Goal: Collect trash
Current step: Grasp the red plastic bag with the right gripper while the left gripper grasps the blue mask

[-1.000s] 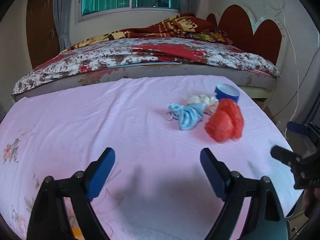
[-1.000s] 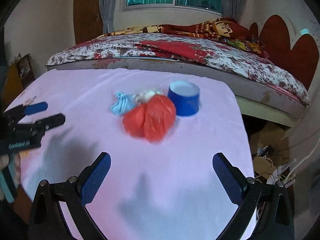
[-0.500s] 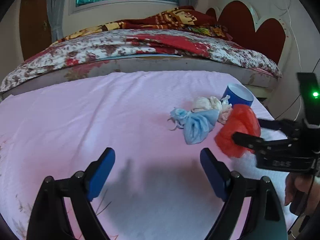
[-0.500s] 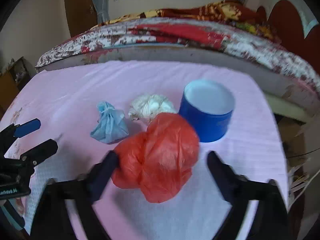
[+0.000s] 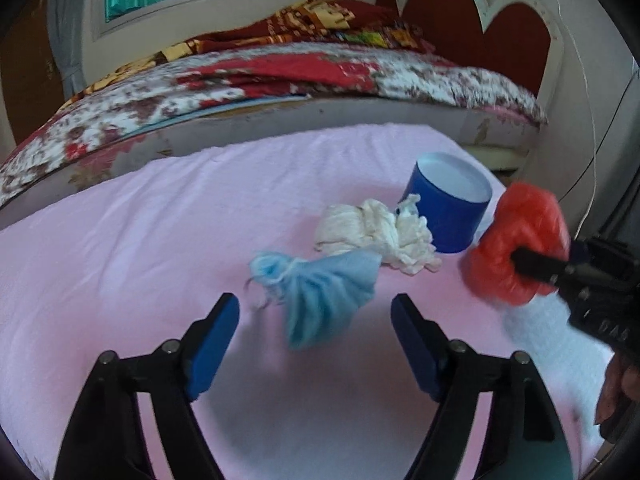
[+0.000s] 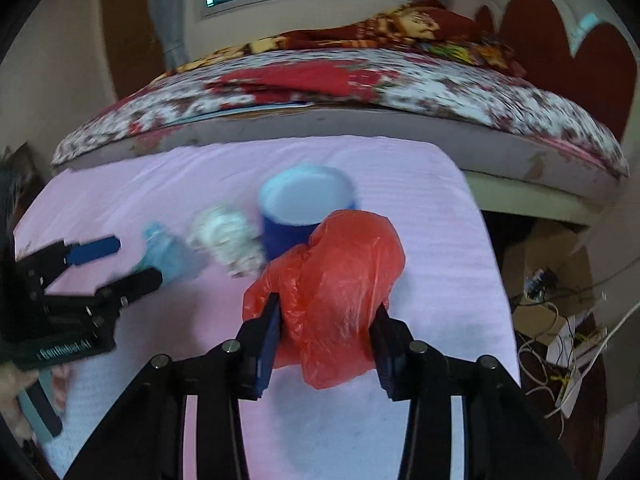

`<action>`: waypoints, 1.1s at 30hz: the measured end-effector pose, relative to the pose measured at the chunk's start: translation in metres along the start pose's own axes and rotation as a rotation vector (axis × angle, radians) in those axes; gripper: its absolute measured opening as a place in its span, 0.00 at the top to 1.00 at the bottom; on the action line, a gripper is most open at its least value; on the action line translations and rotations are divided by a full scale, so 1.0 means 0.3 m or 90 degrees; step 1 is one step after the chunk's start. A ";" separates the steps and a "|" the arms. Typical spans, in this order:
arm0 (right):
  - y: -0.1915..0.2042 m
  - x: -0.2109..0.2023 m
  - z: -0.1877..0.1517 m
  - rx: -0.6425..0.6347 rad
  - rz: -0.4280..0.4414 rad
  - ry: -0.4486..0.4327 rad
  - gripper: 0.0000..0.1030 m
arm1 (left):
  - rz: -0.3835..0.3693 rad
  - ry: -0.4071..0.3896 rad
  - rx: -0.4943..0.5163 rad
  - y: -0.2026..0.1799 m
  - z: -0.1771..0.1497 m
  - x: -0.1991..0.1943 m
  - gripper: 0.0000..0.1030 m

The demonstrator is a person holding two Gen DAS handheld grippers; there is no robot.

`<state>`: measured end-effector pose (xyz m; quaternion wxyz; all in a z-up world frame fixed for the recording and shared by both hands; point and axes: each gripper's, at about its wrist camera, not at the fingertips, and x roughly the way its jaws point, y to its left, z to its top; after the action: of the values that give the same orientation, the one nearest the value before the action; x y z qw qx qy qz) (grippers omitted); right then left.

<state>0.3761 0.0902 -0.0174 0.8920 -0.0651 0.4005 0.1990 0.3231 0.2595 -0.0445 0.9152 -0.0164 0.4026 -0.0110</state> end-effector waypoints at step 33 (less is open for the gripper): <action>-0.109 -0.533 -0.301 -0.045 -0.008 -0.070 0.58 | -0.044 -0.078 -0.010 -0.144 -0.179 -0.404 0.78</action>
<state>0.2312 -0.0130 0.0391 0.9111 -0.0876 0.3430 0.2109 0.2013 0.2194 0.0101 0.9370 -0.0379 0.3451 -0.0384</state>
